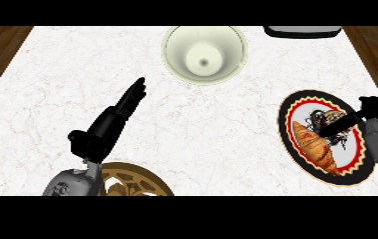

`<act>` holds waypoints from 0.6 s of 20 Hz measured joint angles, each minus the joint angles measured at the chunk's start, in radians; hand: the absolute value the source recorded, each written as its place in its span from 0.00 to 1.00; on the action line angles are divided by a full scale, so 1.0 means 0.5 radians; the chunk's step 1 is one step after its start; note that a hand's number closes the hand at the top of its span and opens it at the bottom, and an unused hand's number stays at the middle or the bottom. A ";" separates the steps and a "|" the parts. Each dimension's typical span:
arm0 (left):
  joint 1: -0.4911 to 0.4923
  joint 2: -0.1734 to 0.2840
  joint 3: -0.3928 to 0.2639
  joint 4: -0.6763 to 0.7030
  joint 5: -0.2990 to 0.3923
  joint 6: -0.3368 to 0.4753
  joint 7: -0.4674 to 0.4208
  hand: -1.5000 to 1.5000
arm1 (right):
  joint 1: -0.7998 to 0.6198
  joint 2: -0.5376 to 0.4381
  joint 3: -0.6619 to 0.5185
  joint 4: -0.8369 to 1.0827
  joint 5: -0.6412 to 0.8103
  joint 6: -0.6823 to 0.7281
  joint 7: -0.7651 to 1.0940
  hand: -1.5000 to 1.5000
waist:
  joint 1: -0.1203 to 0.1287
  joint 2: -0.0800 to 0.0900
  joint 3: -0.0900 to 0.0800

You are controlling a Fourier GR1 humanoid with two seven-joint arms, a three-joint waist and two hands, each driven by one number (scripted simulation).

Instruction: Pick the cupcake from the plate and place it in the bowl

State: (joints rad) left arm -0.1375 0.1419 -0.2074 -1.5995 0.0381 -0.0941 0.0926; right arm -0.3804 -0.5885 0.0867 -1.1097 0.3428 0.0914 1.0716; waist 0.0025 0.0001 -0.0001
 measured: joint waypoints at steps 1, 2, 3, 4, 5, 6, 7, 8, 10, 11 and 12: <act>0.009 0.006 0.009 -0.025 0.008 -0.015 0.016 0.50 | -0.017 0.020 -0.014 0.056 0.017 -0.002 -0.017 0.00 | 0.003 0.000 0.000; 0.007 0.003 0.019 -0.023 0.005 -0.023 0.022 0.50 | 0.005 0.027 -0.033 0.048 0.027 0.000 -0.028 0.00 | 0.001 0.000 0.000; 0.002 -0.009 0.028 -0.010 -0.004 -0.022 0.017 0.50 | 0.017 0.027 -0.054 0.040 0.039 0.008 -0.037 0.00 | 0.000 0.000 0.001; 0.040 -0.009 0.025 -0.018 -0.013 -0.035 -0.012 0.50 | 0.022 0.033 -0.074 0.056 0.053 0.007 -0.051 0.00 | 0.000 0.000 0.000; 0.027 -0.028 0.023 0.013 -0.026 -0.036 -0.029 0.50 | 0.019 0.047 -0.088 0.095 0.079 -0.001 -0.084 0.00 | 0.000 -0.001 -0.001; 0.010 -0.031 0.038 0.029 -0.031 -0.044 -0.030 0.50 | 0.031 0.070 -0.101 0.095 0.101 -0.012 -0.095 0.00 | -0.001 -0.001 -0.002; 0.024 -0.029 0.051 0.010 -0.029 -0.052 -0.021 0.50 | 0.041 0.091 -0.106 0.074 0.121 -0.015 -0.092 0.00 | -0.002 -0.003 -0.003; 0.038 -0.038 0.051 0.005 -0.037 -0.056 -0.026 0.50 | 0.044 0.099 -0.131 0.095 0.133 -0.016 -0.120 1.00 | -0.001 -0.003 -0.004; 0.051 -0.014 0.086 -0.006 -0.026 -0.094 -0.029 0.50 | 0.038 0.108 -0.166 0.126 0.156 -0.029 -0.174 1.00 | 0.000 -0.005 -0.008; 0.033 -0.031 0.082 0.004 -0.038 -0.086 -0.020 0.50 | 0.049 0.115 -0.165 0.100 0.179 -0.041 -0.194 1.00 | -0.002 -0.007 -0.009; 0.035 -0.043 0.078 -0.015 -0.046 -0.080 -0.005 0.50 | 0.048 0.101 -0.175 0.111 0.198 -0.040 -0.236 1.00 | -0.001 -0.007 -0.009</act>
State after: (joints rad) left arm -0.1201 0.1203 -0.1686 -1.6072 0.0152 -0.1340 0.0903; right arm -0.3566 -0.5383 -0.0006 -1.0540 0.4419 0.0713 0.9534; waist 0.0018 -0.0031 -0.0046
